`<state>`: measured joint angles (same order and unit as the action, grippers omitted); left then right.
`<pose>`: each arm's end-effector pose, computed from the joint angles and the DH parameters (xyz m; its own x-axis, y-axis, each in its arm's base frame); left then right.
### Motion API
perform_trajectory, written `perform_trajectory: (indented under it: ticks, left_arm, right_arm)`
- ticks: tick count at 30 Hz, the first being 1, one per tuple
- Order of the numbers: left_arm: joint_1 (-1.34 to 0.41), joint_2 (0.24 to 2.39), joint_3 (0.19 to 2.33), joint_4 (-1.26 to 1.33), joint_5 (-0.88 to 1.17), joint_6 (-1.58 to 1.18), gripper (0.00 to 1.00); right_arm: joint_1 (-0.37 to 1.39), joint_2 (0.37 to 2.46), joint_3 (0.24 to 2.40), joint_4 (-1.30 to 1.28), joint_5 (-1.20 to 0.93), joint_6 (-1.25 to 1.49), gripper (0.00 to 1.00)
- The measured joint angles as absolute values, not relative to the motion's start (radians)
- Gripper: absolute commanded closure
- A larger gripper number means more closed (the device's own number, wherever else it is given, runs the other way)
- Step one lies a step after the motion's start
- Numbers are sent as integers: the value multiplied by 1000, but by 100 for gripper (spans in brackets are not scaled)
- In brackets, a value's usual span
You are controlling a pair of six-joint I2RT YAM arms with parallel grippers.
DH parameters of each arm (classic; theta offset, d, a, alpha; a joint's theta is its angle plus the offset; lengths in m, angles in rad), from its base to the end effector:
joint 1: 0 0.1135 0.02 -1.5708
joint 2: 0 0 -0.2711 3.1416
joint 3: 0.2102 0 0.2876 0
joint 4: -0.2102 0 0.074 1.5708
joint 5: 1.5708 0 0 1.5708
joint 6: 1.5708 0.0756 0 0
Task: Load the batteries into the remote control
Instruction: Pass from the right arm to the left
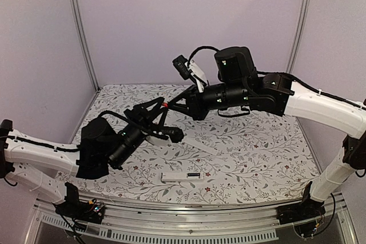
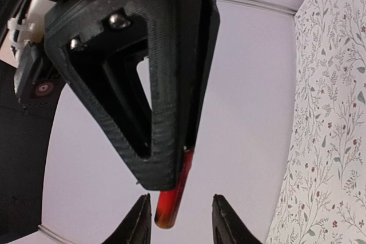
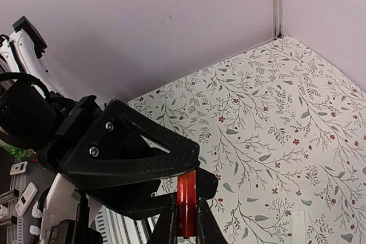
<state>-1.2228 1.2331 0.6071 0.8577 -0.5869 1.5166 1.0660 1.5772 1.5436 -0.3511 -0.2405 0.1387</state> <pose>0.1507 -0.2927 0.2846 0.6023 0.7778 -0.1797 -0.0458 0.2584 0.9650 0.1978 0.3952 0.3798 -0.3120 -0.2871 -0.9057 -0.9226 0.3192 0.2167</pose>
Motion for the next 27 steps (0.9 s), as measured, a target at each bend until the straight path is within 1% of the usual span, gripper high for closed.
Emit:
perform_trajectory:
  ticks: [6, 10, 18, 22, 26, 27]
  left_arm:
    - [-1224, 1237, 609, 862, -590, 1521, 73]
    - [-1227, 1237, 609, 865, -593, 1524, 74]
    - [-1230, 1237, 609, 874, -596, 1526, 81]
    - [-1231, 1237, 609, 879, -597, 1527, 88]
    - [-1232, 1238, 608, 870, -610, 1538, 100]
    - [-1232, 1238, 608, 870, -613, 1542, 100]
  right_arm:
    - [1066, 1578, 1544, -351, -250, 139, 100]
    - [1066, 1578, 1544, -352, -257, 139, 100]
    - [1066, 1578, 1544, -352, -265, 139, 100]
    - [1066, 1579, 1544, -352, -265, 139, 100]
    - [1066, 1588, 1544, -344, -265, 139, 100]
    - [1065, 1589, 1544, -342, -265, 139, 100]
